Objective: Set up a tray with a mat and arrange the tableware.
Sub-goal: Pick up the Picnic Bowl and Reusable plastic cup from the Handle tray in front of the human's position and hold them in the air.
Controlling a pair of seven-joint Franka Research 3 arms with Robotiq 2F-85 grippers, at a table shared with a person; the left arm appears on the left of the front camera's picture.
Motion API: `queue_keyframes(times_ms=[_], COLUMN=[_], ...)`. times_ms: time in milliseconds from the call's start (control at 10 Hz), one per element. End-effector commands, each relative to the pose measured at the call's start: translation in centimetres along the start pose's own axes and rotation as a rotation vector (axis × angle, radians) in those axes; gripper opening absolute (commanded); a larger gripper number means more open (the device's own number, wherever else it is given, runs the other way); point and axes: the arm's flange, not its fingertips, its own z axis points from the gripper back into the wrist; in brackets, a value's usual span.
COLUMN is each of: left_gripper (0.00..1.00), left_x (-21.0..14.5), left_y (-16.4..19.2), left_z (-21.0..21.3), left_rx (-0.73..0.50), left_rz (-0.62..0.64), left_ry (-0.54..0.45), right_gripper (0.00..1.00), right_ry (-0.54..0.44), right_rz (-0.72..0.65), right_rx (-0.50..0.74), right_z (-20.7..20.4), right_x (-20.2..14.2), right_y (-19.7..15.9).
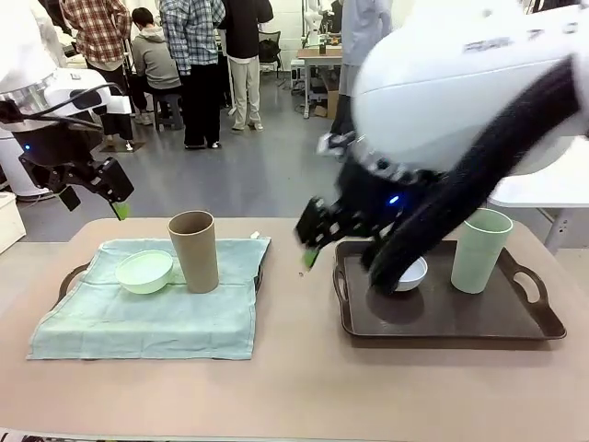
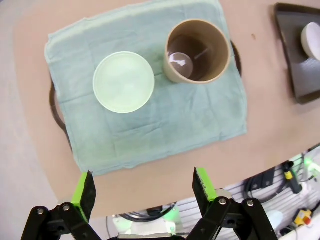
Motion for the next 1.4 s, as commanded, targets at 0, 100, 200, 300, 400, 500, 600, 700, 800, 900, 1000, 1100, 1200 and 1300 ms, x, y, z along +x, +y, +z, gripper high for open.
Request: queue_keyframes(times_ms=[0, 100, 200, 300, 400, 500, 600, 700, 800, 900, 1000, 1100, 1200, 1300], left_gripper=[1.00, 1.00, 1.00, 1.00, 1.00, 1.00, 1.00, 1.00, 1.00, 1.00, 1.00, 1.00, 1.00, 1.00], left_x=[0.5, 0.2, 0.0, 0.0, 0.0, -0.2, 0.6, 0.5, 0.7, 1.0, 1.7, 0.3, 0.3, 0.5], left_y=[-1.4, -1.6, -1.8, -1.2, -1.2, -1.6, 0.5, 3.9, 6.9, 9.3, 10.6, 7.8, 7.8, 11.0], left_z=[0.8, 1.0, 2.0, 0.7, 0.7, 1.1, 1.3, 0.3, -0.7, -1.9, -2.4, -0.4, -0.4, -2.3], left_rx=[-0.086, -0.163, -0.130, -0.084, -0.084, -0.117, -0.313, -0.538, -0.694, -0.760, -0.776, -0.614, -0.614, -0.715], left_rz=[0.090, 0.085, 0.119, 0.043, 0.043, 0.064, 0.099, 0.136, 0.167, 0.223, 0.233, 0.197, 0.197, 0.237], left_ry=[0.050, 0.096, 0.154, 0.046, 0.046, 0.096, 0.050, 0.020, 0.003, -0.008, -0.001, -0.019, -0.019, -0.033], right_gripper=[1.00, 1.00, 1.00, 1.00, 1.00, 1.00, 1.00, 1.00, 1.00, 1.00, 1.00, 1.00, 1.00, 1.00], right_ry=[-0.163, -0.192, -0.095, -0.095, -0.095, -0.156, -0.189, -0.210, -0.239, -0.288, -0.297, -0.277, -0.277, -0.322], right_rz=[-0.244, -0.272, -0.118, -0.118, -0.118, -0.181, -0.188, -0.207, -0.231, -0.240, -0.374, -0.236, -0.236, -0.278], right_rx=[-0.141, -0.179, -0.036, -0.036, -0.036, -0.080, 0.296, 0.715, 0.929, 1.071, 1.022, 0.528, 0.528, 0.710], right_z=[5.7, 8.4, 3.4, 3.4, 3.4, 6.5, 7.3, 7.9, 7.6, 7.4, 6.4, 8.5, 8.5, 8.9], right_x=[-3.5, -5.5, -0.7, -0.7, -0.7, -3.1, -2.2, -2.4, -3.3, -4.1, -4.2, -3.1, -3.1, -3.8], right_y=[-5.7, -7.6, -3.1, -3.1, -3.1, -5.4, -9.5, -15.9, -20.7, -24.0, -26.3, -20.8, -20.8, -26.3])
